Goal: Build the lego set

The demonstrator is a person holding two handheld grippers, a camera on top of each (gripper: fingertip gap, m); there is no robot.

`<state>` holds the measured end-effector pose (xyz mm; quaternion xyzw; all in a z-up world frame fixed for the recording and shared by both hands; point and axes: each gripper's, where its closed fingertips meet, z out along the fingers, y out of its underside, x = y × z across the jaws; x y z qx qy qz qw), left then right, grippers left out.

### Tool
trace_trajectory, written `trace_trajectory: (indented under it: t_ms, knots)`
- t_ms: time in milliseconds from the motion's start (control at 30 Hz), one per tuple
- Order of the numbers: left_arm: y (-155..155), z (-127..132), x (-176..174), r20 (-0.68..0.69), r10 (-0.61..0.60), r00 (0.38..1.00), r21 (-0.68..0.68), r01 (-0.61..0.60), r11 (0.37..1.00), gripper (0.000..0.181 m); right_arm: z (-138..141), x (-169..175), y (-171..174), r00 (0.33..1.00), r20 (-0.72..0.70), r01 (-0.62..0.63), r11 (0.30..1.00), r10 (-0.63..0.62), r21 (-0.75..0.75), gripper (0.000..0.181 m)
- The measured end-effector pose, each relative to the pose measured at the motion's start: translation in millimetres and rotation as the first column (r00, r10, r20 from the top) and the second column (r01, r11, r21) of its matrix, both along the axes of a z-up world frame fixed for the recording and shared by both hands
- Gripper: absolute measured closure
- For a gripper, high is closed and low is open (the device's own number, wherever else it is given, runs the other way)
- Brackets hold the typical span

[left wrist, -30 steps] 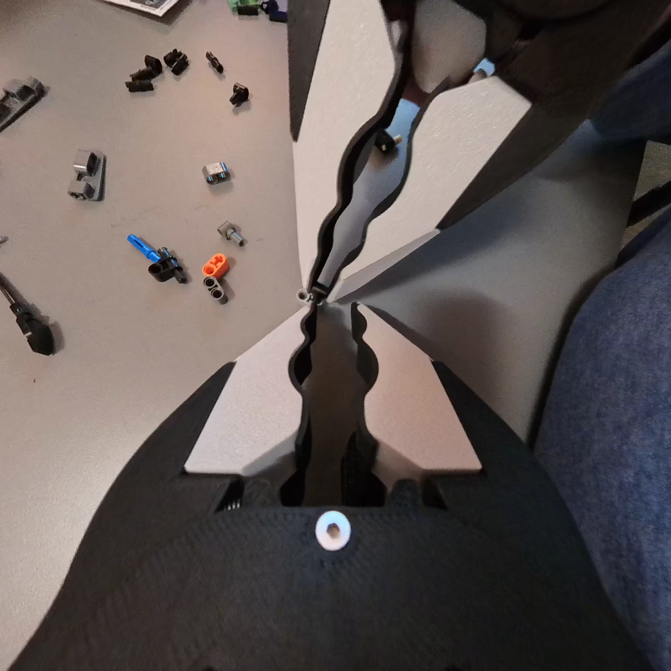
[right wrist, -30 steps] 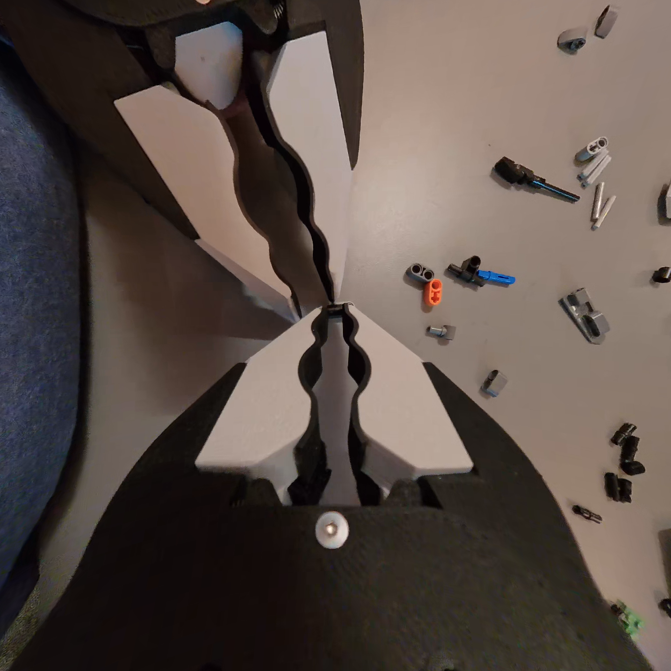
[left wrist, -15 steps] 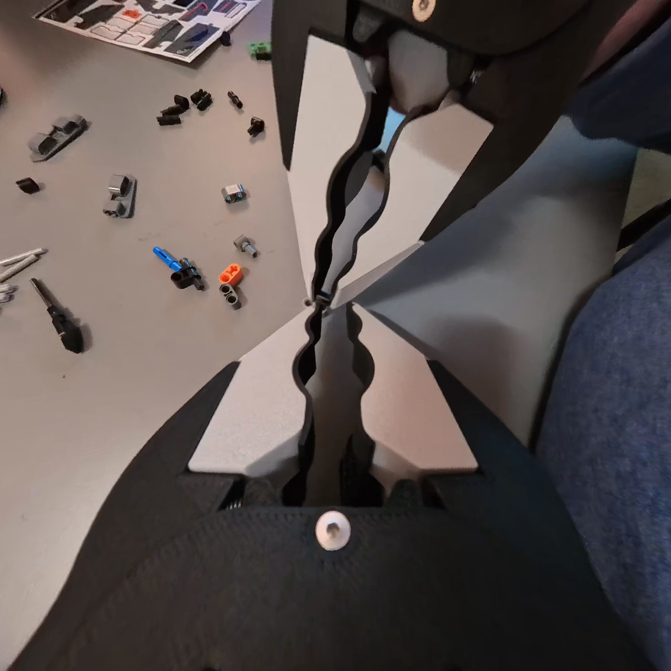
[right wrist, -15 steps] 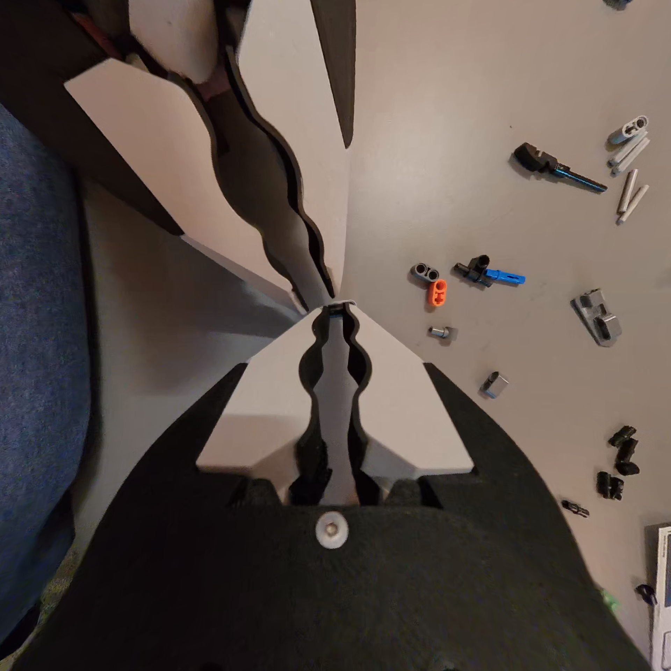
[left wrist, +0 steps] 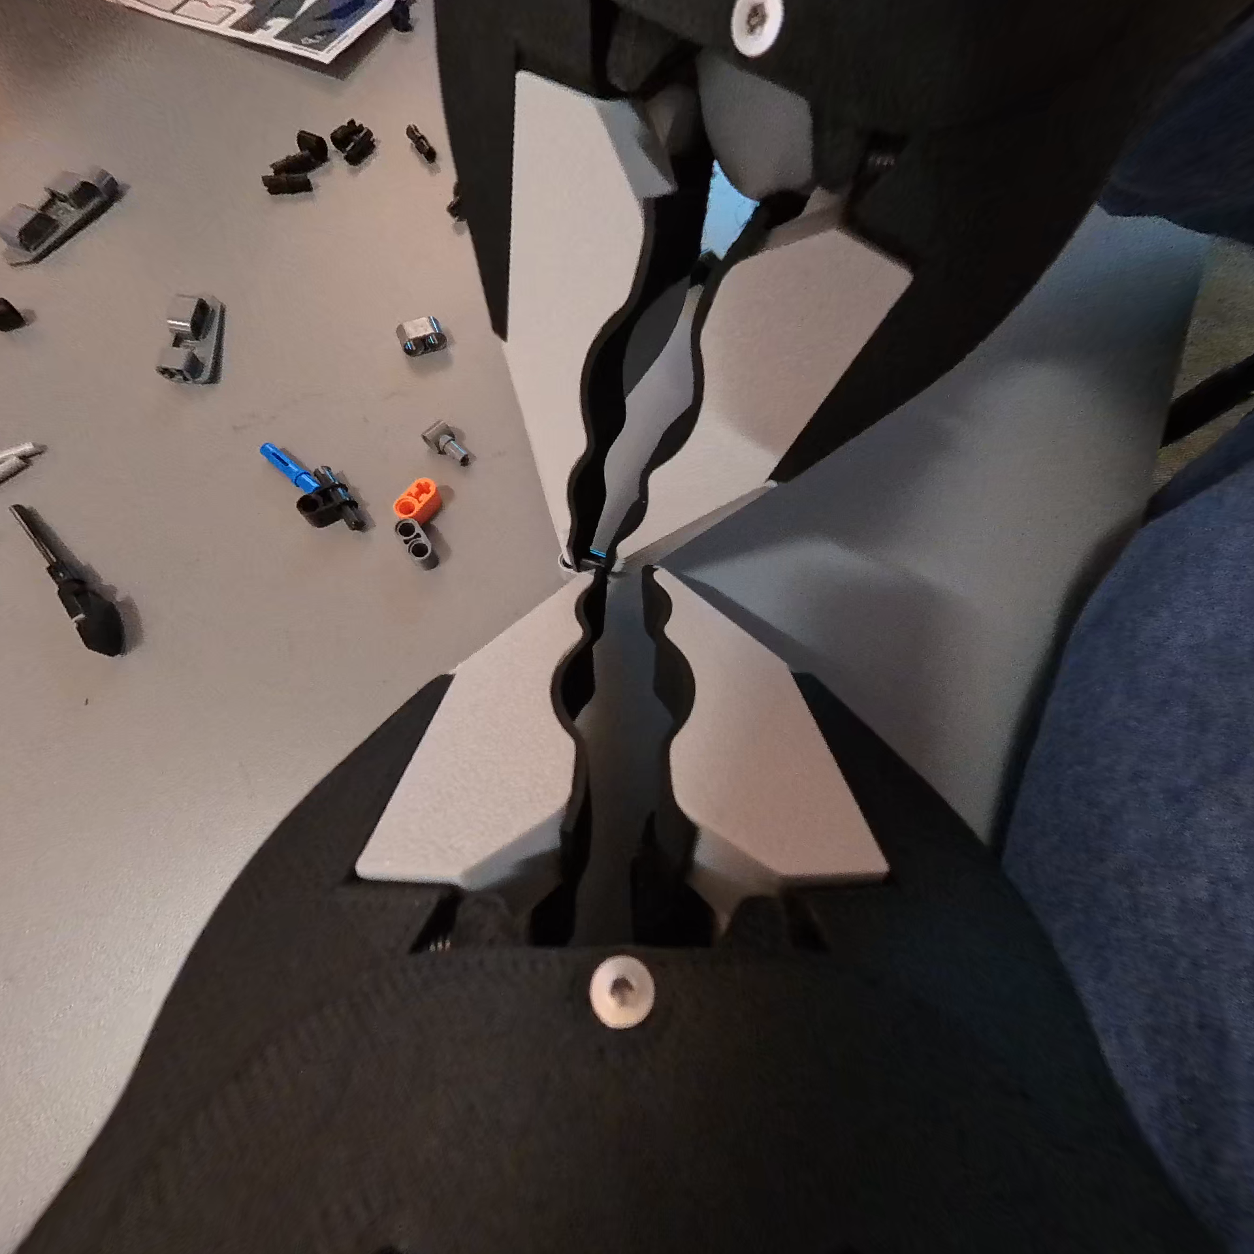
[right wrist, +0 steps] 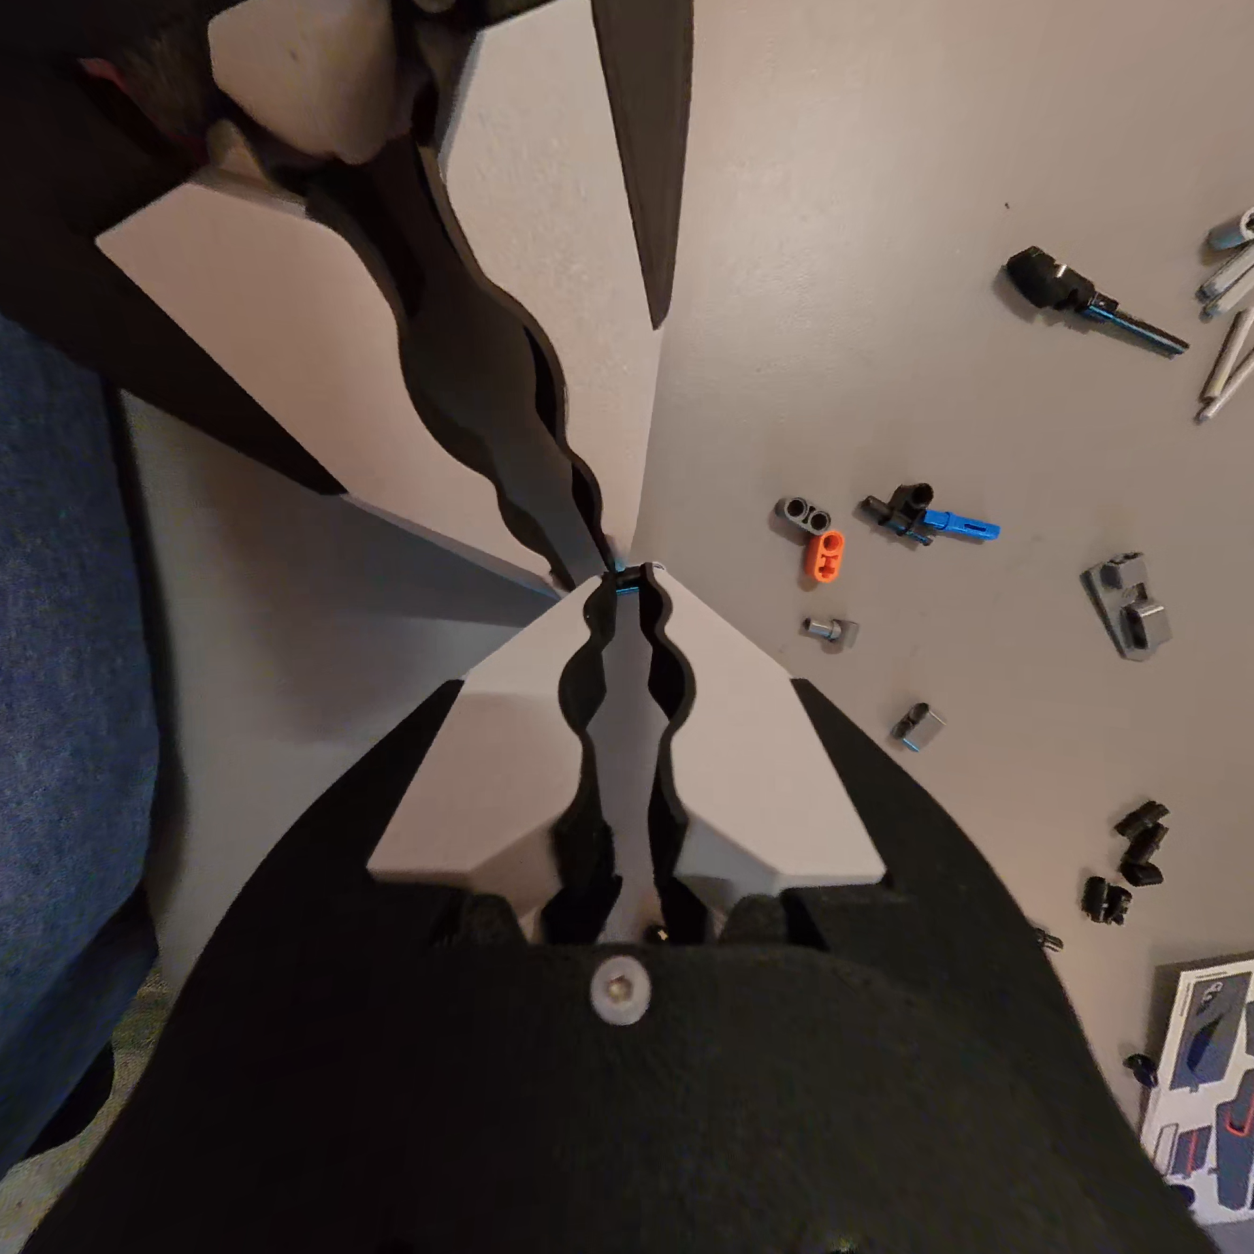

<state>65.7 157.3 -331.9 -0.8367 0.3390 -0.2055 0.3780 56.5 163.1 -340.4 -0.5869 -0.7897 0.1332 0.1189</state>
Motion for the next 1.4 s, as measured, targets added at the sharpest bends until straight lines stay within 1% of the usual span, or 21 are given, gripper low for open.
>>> trace_trajectory:
  t_ms: [100,167,200,267,333,433,533,633,700,767,833,900,1100,1200,1400]
  knots:
    - [-0.3,0.5,-1.5,0.003,0.007,1.0,-0.003,-0.007,1.0,0.173,0.3,-1.3,0.0,0.999,-0.035,0.01,0.999,-0.011,-0.03,0.177]
    - [0.1,3.2,-7.7,0.002,0.029,1.0,0.01,-0.029,1.0,0.17,3.7,-0.1,-1.4,0.994,-0.11,0.013,0.995,-0.024,-0.098,0.177]
    - [0.8,5.7,-12.1,0.013,0.048,0.999,0.016,-0.048,0.999,0.167,10.1,-0.7,-0.2,0.984,-0.168,0.028,0.99,-0.051,-0.138,0.177]
    - [4.1,14.0,-20.2,0.08,0.096,0.992,0.012,-0.097,0.995,0.162,33.2,-5.0,2.1,0.939,-0.335,0.017,0.981,-0.083,-0.194,0.177]
    - [6.2,26.8,-20.8,0.201,0.114,0.973,-0.015,-0.114,0.993,0.16,56.2,-6.6,9.1,0.874,-0.474,0.014,0.979,-0.112,-0.206,0.177]
    - [10.8,54.8,-16.4,0.425,0.118,0.897,-0.051,-0.107,0.993,0.16,88.3,-7.4,7.3,0.758,-0.639,-0.048,0.966,-0.129,-0.253,0.177]
    - [13.8,75.0,-14.9,0.552,0.105,0.827,-0.066,-0.082,0.994,0.16,101.4,-7.5,5.4,0.689,-0.717,-0.078,0.973,-0.104,-0.216,0.177]
    - [13.3,96.0,-14.6,0.69,0.092,0.718,-0.087,-0.044,0.995,0.16,114.1,-8.2,5.0,0.62,-0.779,-0.084,0.98,-0.088,-0.178,0.177]
    - [12.5,105.1,-15.2,0.757,0.088,0.648,-0.101,-0.017,0.995,0.161,121.8,-8.1,3.6,0.581,-0.81,-0.089,0.983,-0.078,-0.159,0.176]
    - [11.4,114.3,-15.3,0.814,0.077,0.576,-0.101,0.01,0.995,0.162,124.6,-8.2,3.0,0.563,-0.824,-0.08,0.989,-0.059,-0.126,0.176]
    - [10.8,118.4,-13.9,0.84,0.071,0.538,-0.106,0.035,0.994,0.163,129.2,-8.0,0.5,0.538,-0.841,-0.076,0.992,-0.048,-0.105,0.176]
    - [10.9,119.9,-13.1,0.843,0.068,0.534,-0.103,0.037,0.994,0.163,129.3,-8.4,-0.8,0.539,-0.842,-0.052,0.997,-0.016,-0.052,0.177]
    - [7.2,131.1,-12.4,0.894,0.049,0.446,-0.098,0.088,0.991,0.171,134.5,-13.0,-12.2,0.523,-0.849,-0.002,0.996,0.076,0.087,0.176]
    - [5.8,134.7,-13.8,0.913,0.048,0.405,-0.097,0.102,0.99,0.173,137.7,-14.2,-14.4,0.517,-0.851,0.016,0.993,0.092,0.118,0.176]
    - [6.3,134.6,-15.7,0.901,0.042,0.432,-0.086,0.082,0.993,0.174,137.8,-16.1,-14.0,0.514,-0.855,0.042,0.993,0.071,0.107,0.176]
